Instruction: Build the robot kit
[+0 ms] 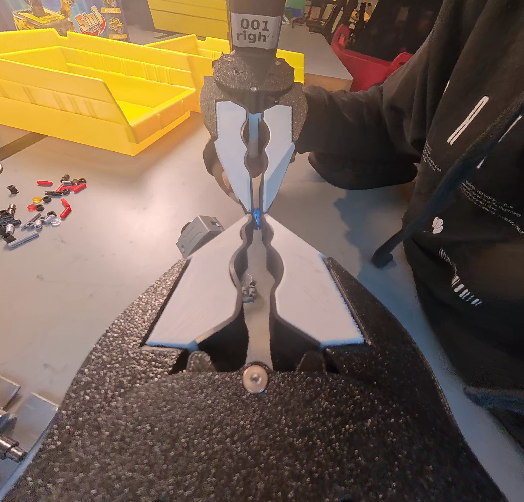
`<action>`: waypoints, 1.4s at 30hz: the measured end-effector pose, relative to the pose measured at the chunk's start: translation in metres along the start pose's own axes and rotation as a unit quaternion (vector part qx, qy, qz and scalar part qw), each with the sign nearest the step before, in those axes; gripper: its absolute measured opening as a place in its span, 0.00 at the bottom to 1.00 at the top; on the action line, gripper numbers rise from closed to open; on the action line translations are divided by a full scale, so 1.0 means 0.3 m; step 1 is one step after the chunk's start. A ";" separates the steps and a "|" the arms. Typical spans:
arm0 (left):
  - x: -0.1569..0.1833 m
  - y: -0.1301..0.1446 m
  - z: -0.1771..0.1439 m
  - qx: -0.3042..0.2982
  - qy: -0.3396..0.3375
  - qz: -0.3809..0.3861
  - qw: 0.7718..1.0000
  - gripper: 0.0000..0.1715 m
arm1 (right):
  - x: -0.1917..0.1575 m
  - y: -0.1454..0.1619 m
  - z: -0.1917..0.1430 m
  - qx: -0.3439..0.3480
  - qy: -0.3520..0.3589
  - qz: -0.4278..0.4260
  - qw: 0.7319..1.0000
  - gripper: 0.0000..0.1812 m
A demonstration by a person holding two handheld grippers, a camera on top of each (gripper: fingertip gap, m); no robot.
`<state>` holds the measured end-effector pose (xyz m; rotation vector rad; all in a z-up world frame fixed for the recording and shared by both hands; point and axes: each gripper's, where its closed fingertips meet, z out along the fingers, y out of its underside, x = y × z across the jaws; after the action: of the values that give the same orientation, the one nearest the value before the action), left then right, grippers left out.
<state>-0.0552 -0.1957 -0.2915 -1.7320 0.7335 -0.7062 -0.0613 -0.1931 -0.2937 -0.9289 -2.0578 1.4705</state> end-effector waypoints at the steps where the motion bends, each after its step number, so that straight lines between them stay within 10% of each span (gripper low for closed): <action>1: 0.000 0.000 -0.001 0.000 0.002 -0.003 1.000 0.02 | 0.000 -0.001 0.000 0.003 -0.002 0.003 1.000 0.02; 7: -0.017 -0.003 -0.007 0.004 -0.005 -0.021 1.000 0.02 | 0.016 -0.008 0.001 0.024 0.006 0.014 1.000 0.03; 22: -0.258 0.094 -0.117 -0.041 -0.176 -0.109 0.978 0.02 | 0.146 0.192 -0.049 -0.118 0.061 0.014 0.991 0.41; 42: -0.254 0.094 -0.114 -0.037 -0.170 -0.115 0.978 0.02 | 0.121 0.213 -0.002 -0.148 0.023 -0.012 0.989 0.22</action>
<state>-0.1332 -0.1641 -0.3178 -1.9626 0.3304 -0.5203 -0.0685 -0.1528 -0.3547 -1.0345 -2.2832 1.1379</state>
